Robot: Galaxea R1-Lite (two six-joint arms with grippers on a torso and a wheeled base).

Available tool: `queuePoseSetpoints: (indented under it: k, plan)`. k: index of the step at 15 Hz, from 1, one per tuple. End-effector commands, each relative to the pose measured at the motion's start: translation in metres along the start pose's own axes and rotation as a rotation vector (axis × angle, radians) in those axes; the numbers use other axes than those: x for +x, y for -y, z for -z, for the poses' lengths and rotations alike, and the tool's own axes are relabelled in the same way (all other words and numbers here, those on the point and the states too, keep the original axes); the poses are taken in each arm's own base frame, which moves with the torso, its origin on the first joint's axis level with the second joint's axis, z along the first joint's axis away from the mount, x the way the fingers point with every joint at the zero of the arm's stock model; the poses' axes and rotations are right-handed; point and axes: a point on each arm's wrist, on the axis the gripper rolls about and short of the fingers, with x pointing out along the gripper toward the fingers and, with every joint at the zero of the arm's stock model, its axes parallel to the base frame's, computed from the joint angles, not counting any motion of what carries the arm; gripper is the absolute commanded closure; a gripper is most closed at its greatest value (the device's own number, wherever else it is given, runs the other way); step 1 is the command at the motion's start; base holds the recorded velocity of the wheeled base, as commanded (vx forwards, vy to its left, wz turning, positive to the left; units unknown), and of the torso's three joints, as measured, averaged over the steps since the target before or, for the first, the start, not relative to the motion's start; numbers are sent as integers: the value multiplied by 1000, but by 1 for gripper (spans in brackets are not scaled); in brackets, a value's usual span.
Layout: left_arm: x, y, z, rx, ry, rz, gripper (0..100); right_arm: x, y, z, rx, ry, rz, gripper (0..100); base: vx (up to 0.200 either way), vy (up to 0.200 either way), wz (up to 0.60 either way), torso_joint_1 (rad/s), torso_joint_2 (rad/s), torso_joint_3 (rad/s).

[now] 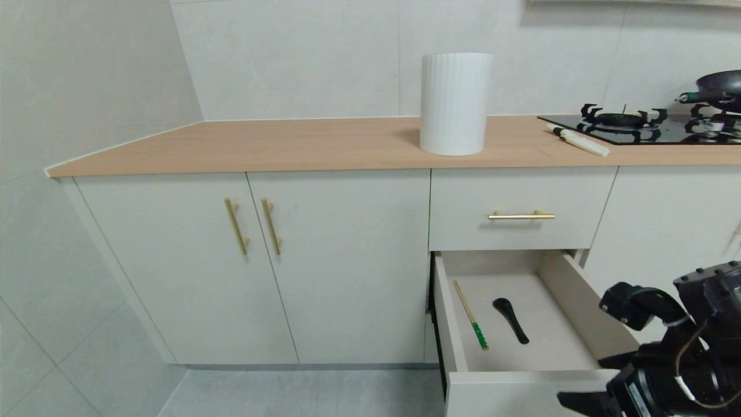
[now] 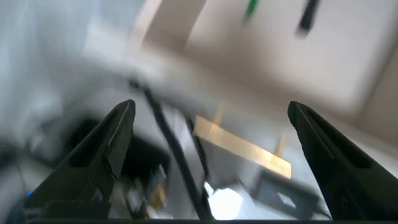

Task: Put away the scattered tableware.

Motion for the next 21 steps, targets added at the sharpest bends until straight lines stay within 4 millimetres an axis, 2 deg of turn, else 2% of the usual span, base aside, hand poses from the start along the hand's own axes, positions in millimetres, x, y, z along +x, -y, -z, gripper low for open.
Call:
queuePoseSetpoints:
  k: [1, 4, 6, 11, 16, 21]
  plan:
    - [0, 0, 0, 0, -1, 1, 0, -8, -3, 8, -58, -38, -37, 0, 0, 0, 0, 0, 0, 0]
    - [0, 0, 0, 0, -1, 1, 0, -2, -3, 17, -115, -150, -77, 0, 0, 0, 0, 0, 0, 0]
    - [0, 0, 0, 0, -1, 1, 0, 17, 1, 13, -90, -224, -69, 0, 0, 0, 0, 0, 0, 0]
    - [0, 0, 0, 0, -1, 0, 0, 54, 7, -6, 128, -337, 124, 0, 0, 0, 0, 0, 0, 0]
    - [0, 0, 0, 0, -1, 1, 0, 55, 5, -22, 234, -362, 169, 0, 0, 0, 0, 0, 0, 0]
    - [0, 0, 0, 0, -1, 0, 0, 72, 9, -26, 288, -387, 254, 0, 0, 0, 0, 0, 0, 0]
